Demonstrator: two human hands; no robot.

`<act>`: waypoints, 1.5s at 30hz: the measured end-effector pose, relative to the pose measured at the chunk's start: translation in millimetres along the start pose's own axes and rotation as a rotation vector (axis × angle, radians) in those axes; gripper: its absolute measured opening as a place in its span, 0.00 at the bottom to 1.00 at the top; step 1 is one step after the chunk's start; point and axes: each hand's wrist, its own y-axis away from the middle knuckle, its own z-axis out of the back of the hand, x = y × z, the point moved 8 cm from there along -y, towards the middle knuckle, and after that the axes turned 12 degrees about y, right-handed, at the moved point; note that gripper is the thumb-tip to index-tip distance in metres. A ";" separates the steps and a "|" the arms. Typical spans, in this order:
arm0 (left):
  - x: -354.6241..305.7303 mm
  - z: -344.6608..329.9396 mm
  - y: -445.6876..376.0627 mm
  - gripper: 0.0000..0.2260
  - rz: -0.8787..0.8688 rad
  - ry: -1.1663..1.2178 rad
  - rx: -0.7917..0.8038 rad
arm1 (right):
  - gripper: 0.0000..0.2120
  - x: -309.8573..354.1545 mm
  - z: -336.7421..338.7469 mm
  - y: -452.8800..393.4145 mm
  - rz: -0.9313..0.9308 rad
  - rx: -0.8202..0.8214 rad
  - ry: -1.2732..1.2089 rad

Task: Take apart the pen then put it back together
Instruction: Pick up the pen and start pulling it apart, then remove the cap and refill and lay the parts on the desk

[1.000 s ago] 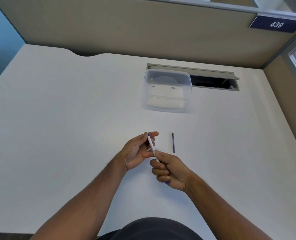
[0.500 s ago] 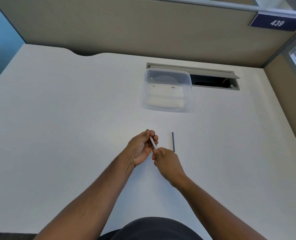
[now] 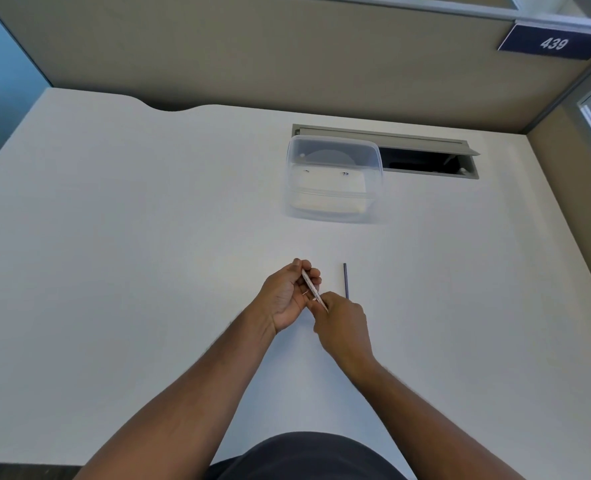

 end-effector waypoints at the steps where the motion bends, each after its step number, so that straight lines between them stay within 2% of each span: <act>1: -1.2 2.3 -1.0 0.14 0.003 -0.013 -0.003 | 0.20 -0.6 -2.1 -1.8 -0.026 0.066 -0.094; 5: -7.7 11.7 -3.3 0.14 0.014 -0.061 -0.027 | 0.16 0.2 -16.2 1.2 -0.183 0.423 -0.565; 8: -10.1 15.8 -2.4 0.13 0.007 -0.076 -0.055 | 0.14 1.7 -15.9 2.1 -0.244 0.527 -0.715; 10: -9.7 15.9 -1.4 0.13 0.002 -0.079 -0.082 | 0.12 2.0 -11.5 -1.3 -0.220 0.468 -0.646; 15: -20.8 17.0 -6.4 0.14 -0.040 -0.017 -0.188 | 0.10 -1.0 0.8 -3.6 -0.106 0.168 -0.159; 18: -49.6 19.0 -9.7 0.14 -0.100 -0.074 -0.227 | 0.11 -5.8 -2.4 6.4 -0.096 0.109 -0.085; 24: -52.9 19.0 -15.9 0.15 -0.139 -0.272 -0.146 | 0.09 -8.1 -4.9 3.5 -0.098 0.168 -0.174; 30: -72.6 18.8 -14.2 0.07 -0.471 -0.822 -0.182 | 0.05 -12.9 -8.7 -0.1 -0.097 0.224 -0.299; 33: -77.0 15.7 -11.1 0.04 -0.592 -1.065 -0.247 | 0.12 -10.2 -7.6 -2.1 -0.090 0.238 -0.417; 35: -75.7 13.2 -11.4 0.03 -0.647 -1.181 -0.251 | 0.11 -4.9 -5.1 -5.4 -0.053 0.245 -0.455; 38: -71.1 12.9 -13.7 0.03 -0.697 -1.286 -0.233 | 0.07 -1.8 -2.5 -11.5 -0.028 0.252 -0.473; 45: -68.9 13.0 -19.4 0.03 -0.752 -1.369 -0.222 | 0.21 -5.5 1.5 -26.0 -0.005 0.267 -0.581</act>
